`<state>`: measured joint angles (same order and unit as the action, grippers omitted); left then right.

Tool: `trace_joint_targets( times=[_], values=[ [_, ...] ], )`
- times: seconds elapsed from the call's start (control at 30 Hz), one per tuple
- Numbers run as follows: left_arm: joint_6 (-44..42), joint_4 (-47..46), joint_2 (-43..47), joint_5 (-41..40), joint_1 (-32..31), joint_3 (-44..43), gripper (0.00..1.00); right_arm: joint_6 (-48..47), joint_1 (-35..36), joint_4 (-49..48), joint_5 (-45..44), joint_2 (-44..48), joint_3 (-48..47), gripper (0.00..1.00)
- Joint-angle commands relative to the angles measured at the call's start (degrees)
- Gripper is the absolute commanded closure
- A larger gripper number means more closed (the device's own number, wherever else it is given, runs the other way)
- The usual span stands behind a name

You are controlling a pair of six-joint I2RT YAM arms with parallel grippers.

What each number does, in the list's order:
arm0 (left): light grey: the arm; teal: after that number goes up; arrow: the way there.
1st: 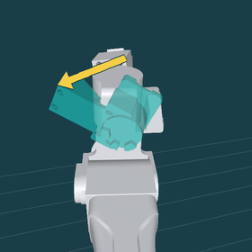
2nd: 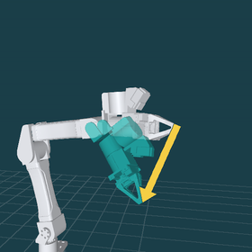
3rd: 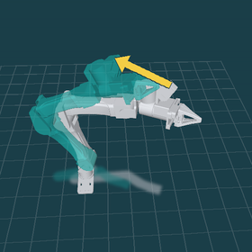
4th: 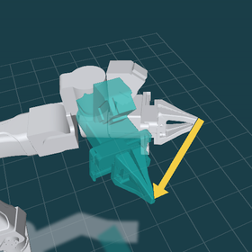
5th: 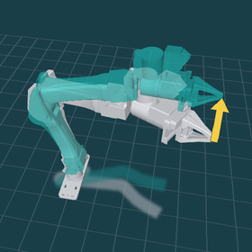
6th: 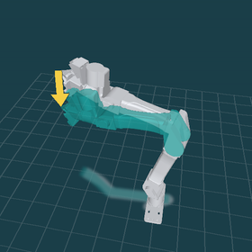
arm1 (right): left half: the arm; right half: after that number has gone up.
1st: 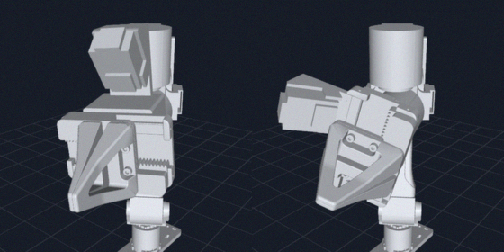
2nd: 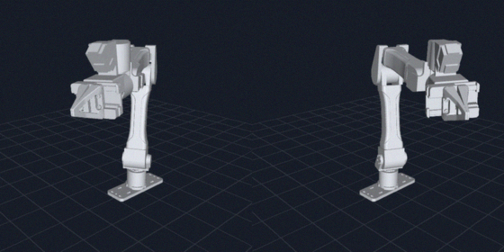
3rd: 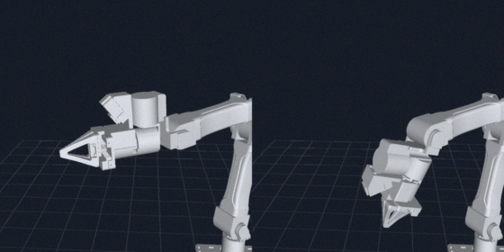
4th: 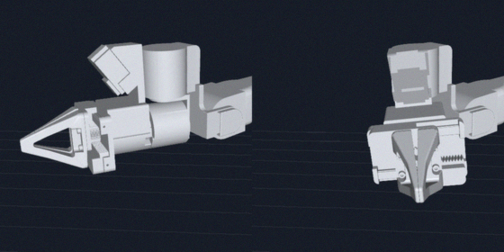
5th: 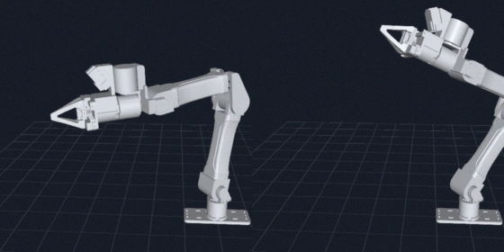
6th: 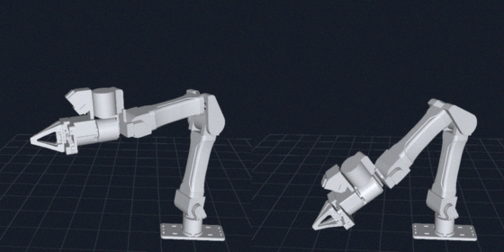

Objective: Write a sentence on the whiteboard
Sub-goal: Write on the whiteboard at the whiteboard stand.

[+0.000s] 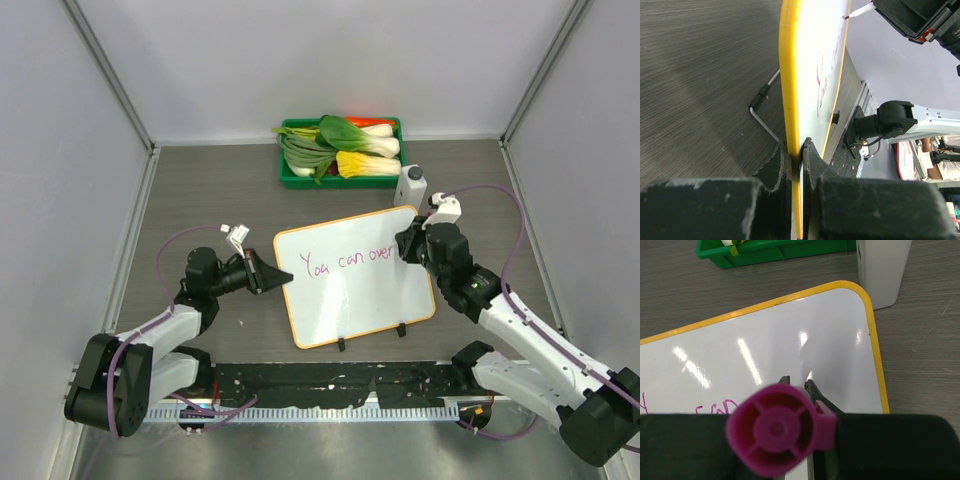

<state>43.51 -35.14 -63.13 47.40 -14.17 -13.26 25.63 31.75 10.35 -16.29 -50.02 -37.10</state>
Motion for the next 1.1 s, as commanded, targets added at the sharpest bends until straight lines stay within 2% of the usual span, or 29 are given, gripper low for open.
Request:
trace_joint_targets(
  times=[0.0, 0.63, 1.07],
  values=[
    [-5.62, 2.09, -0.06, -3.98, 0.02, 0.07, 1.00, -0.67, -0.19, -1.82, -3.13, -1.13, -2.54, 0.99],
    [-5.54, 2.09, 0.03, -3.98, 0.02, 0.07, 1.00, -0.23, -0.28, 0.29, -1.64, 2.64, 0.63, 0.99],
    [-5.54, 2.09, 0.20, -3.98, 0.02, 0.16, 1.00, 0.04, -0.37, 1.78, -1.37, 7.30, -3.33, 0.99]
  ],
)
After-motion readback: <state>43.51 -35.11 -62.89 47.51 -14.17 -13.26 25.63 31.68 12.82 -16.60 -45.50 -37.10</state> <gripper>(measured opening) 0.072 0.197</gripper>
